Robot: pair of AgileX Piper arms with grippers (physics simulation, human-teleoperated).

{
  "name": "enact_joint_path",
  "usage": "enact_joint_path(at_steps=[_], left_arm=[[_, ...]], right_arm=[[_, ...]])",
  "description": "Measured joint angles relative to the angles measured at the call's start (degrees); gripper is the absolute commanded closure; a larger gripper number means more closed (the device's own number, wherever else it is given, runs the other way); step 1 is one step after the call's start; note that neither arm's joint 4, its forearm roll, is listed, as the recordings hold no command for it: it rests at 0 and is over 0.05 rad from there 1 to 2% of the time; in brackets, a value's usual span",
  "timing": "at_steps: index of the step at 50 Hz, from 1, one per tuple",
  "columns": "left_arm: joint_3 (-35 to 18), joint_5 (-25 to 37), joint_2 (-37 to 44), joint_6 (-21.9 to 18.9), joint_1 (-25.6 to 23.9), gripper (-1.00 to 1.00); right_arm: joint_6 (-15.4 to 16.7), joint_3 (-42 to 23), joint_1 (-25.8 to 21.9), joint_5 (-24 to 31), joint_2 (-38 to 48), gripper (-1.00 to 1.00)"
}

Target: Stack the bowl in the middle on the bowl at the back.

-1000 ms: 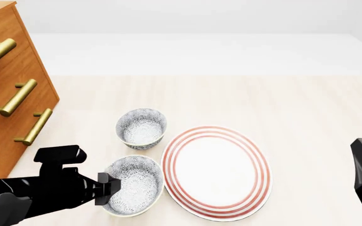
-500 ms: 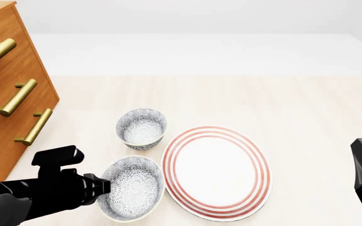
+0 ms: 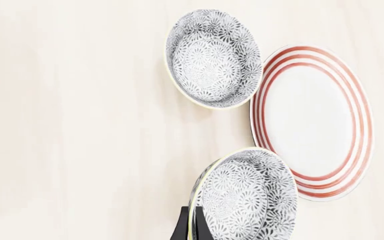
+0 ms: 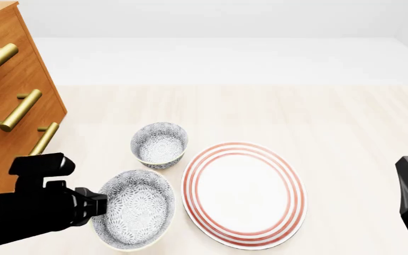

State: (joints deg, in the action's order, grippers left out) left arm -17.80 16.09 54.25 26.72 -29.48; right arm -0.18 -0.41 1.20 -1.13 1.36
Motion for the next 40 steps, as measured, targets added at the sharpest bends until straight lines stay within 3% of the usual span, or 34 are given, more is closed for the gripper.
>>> enact_joint_path(at_steps=[23, 40], left_arm=[[-12.21, 21.94, -13.97, 0.74, -0.49, 1.0], [-20.25, 32.49, -18.52, 3.77, -6.44, 1.0]], right_arm=[[0.02, -0.02, -0.03, 0.26, -0.28, -1.0], [0.23, -0.05, -0.07, 0.71, -0.89, -1.0]])
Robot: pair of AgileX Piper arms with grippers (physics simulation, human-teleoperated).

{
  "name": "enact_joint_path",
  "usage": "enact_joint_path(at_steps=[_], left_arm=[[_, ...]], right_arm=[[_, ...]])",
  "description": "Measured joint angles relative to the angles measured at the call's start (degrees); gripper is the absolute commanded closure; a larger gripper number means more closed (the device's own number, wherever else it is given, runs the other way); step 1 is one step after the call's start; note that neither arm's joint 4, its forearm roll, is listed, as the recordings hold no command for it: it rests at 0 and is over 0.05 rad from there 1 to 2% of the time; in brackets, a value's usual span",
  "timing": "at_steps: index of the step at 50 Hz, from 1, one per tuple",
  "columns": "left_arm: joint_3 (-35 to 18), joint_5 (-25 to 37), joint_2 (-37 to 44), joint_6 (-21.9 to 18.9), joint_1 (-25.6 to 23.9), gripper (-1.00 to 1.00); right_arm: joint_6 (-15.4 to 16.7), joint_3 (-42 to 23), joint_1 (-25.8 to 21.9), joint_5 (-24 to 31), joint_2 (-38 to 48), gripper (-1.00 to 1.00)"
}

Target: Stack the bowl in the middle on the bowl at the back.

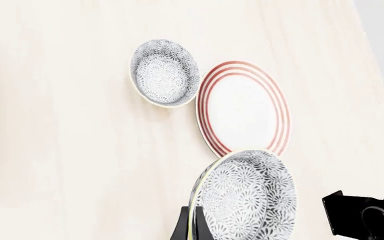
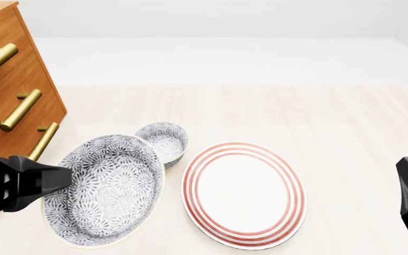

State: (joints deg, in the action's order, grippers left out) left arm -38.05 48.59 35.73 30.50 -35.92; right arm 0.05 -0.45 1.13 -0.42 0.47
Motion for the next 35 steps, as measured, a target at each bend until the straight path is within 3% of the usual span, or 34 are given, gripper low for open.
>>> enact_joint_path(at_steps=[18, 35], left_arm=[[-5.24, 6.59, -1.82, 1.41, -6.68, 1.0], [-3.49, 8.86, -4.58, 4.44, -11.38, 1.0]], right_arm=[[0.46, -0.12, -0.15, 0.06, -0.3, -1.0], [0.9, -0.22, -0.39, -0.06, -0.39, -1.0]])
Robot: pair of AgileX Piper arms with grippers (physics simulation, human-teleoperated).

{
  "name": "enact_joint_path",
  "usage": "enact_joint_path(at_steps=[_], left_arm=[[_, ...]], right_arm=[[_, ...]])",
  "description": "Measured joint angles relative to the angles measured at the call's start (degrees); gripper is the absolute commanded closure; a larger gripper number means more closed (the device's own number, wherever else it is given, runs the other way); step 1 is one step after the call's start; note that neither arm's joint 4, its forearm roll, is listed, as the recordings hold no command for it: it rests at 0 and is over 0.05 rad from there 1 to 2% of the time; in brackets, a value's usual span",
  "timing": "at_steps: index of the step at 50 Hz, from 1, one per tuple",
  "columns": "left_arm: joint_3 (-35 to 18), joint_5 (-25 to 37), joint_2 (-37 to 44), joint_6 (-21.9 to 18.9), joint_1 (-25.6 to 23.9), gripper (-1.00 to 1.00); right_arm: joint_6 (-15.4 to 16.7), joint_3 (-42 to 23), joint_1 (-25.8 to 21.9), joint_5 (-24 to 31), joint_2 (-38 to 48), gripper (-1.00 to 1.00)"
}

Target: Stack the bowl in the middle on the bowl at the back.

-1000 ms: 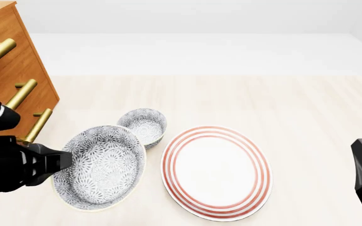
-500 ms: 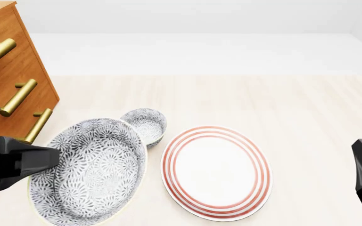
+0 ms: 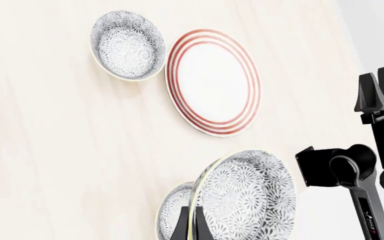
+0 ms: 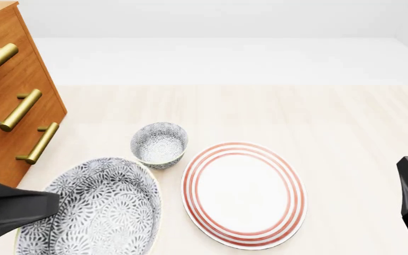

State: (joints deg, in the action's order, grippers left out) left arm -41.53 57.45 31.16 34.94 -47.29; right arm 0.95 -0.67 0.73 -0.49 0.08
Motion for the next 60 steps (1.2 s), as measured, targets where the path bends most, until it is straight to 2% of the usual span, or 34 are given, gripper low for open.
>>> enact_joint_path(at_steps=[10, 32, 55, 56, 60], left_arm=[[3.45, -0.84, -1.32, 2.51, -2.65, 1.0], [13.15, -7.42, -0.87, 7.39, -7.8, 1.0], [20.08, -10.63, -1.35, 9.77, -9.16, 1.0], [20.24, -10.75, -1.32, 9.83, -9.2, -1.0], [20.71, -11.15, -1.3, 9.94, -9.28, -1.0]], right_arm=[[0.1, 0.0, -0.07, -0.05, -0.02, -1.0], [0.14, 0.07, -0.12, -0.16, -0.04, -1.0], [0.01, 0.0, -0.12, -0.05, -0.04, -1.0], [0.01, 0.0, -0.12, -0.05, -0.04, -1.0], [-0.02, -0.01, -0.13, -0.03, -0.04, -1.0]])
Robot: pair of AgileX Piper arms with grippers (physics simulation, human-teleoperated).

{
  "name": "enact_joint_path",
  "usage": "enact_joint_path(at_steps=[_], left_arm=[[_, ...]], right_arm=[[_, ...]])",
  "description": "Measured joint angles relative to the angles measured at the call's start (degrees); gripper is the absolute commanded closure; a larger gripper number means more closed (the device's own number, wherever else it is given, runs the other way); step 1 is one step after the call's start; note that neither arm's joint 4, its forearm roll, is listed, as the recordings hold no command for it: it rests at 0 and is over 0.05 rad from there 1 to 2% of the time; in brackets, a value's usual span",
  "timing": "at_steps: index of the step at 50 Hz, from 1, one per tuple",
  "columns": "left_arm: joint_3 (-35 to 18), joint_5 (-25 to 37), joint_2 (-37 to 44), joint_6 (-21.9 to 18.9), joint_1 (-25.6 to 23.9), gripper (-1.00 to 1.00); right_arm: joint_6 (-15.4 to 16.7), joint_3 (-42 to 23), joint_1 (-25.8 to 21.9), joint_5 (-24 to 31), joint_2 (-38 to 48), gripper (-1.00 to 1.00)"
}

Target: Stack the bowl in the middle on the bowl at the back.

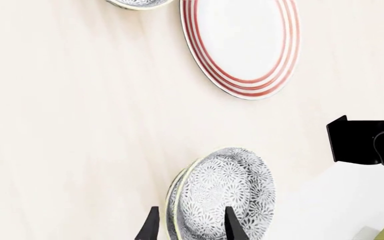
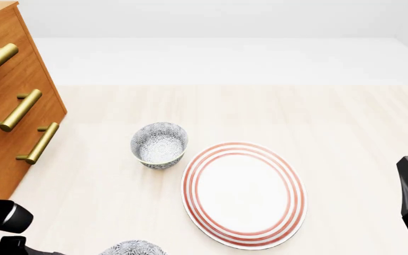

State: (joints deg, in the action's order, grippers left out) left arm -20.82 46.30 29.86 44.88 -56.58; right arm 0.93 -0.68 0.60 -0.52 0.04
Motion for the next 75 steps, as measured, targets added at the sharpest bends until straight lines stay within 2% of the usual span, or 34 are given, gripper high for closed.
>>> enact_joint_path(at_steps=[19, 29, 41, 50, 63, 75], left_arm=[[0.54, 0.03, -0.41, 0.27, 0.0, -1.0], [-1.65, 2.63, -1.72, -0.84, 1.19, -1.0], [-6.52, 7.35, -4.16, -2.82, 3.3, -1.0], [-11.43, 12.56, -7.64, -5.22, 6.86, -1.0], [-19.79, 19.37, -13.63, -8.64, 13.07, -1.0], [-27.92, 22.31, -18.44, -12.21, 21.47, -1.0]], right_arm=[[0.02, 0.0, -0.1, -0.06, 0.0, -1.0], [0.07, 0.02, -0.14, -0.11, -0.01, -1.0], [0.17, -0.03, -0.19, -0.09, 0.0, -1.0], [0.26, -0.11, -0.22, -0.06, 0.0, -1.0], [0.41, -0.15, -0.22, -0.09, -0.01, -1.0], [-0.13, -1.53, -0.39, 0.71, 0.01, -1.0]])
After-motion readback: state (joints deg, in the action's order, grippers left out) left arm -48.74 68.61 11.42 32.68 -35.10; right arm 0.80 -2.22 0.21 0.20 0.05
